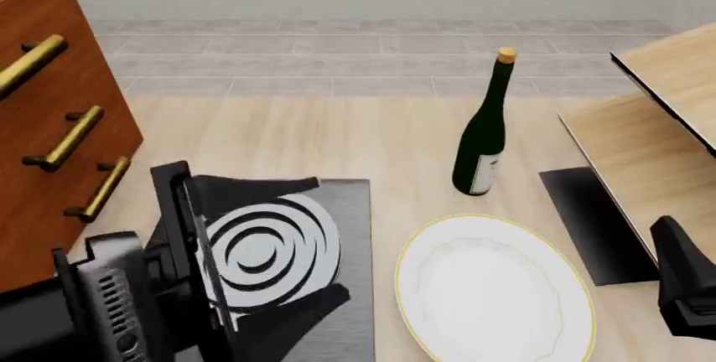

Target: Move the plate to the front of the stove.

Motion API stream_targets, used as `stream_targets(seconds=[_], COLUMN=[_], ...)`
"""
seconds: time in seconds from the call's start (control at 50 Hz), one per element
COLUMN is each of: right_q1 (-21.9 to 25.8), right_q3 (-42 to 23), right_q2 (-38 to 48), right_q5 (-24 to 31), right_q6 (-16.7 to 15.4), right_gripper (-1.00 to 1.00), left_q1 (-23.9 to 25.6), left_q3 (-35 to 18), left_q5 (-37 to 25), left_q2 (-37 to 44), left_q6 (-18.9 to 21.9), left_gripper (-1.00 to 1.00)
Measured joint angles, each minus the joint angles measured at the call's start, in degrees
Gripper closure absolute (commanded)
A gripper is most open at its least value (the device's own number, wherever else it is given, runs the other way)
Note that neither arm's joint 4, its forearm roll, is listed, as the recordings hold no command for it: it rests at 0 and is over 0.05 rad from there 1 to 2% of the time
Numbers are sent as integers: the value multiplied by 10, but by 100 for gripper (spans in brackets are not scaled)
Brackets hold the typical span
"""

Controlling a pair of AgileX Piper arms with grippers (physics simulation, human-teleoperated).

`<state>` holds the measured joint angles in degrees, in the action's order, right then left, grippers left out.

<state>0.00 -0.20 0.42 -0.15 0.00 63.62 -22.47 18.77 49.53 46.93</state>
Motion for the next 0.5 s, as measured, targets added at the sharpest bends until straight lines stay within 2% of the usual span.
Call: stream_targets(seconds=[0.28,0.5], right_q1=[0,0], right_q3=[0,0], right_q2=[0,0], right_q5=[0,0], right_q6=[0,0], right_gripper=[-100,-100], left_q1=[44,64], left_q3=[-15,-29], left_q5=[45,55], left_q2=[129,194], left_q6=[80,117], left_gripper=[-100,-100])
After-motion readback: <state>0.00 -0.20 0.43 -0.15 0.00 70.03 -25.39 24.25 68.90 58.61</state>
